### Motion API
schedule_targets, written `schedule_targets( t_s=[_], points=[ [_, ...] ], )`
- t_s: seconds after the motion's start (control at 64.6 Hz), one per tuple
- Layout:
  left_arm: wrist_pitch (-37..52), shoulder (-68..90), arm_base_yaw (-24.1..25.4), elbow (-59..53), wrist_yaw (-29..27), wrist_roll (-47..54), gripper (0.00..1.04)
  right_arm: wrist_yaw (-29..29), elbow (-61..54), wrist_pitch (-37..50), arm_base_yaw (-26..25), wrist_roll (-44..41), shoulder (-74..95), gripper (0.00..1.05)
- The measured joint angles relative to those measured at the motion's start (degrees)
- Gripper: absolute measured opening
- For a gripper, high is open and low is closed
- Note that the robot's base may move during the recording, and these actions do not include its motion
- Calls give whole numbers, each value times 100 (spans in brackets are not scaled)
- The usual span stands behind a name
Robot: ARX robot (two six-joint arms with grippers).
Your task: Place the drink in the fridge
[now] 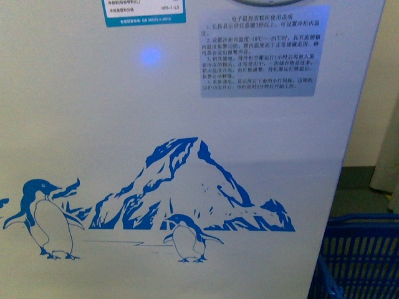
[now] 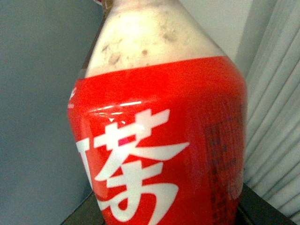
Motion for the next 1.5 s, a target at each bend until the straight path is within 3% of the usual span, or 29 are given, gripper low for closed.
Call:
schedule_targets(
  t_s=[0.248,0.263,0.279,0.62,1.503],
  points=[
    [0,0,0,0,-2,0,97,254,-317,-1172,472,592,-2175,39],
    [0,0,0,0,-2,0,97,1342,-398,-2103,1158,660,-3613,39],
    [0,0,0,0,-2,0,97,1803,-398,-2472,1609,664,-3971,39],
    [0,0,0,0,0,0,97,3342,-424,-2330,2865,586,-4122,39],
    [-2,0,0,0,2,0,97,3501,-518,-2330,3016,516,-4122,39]
  ],
)
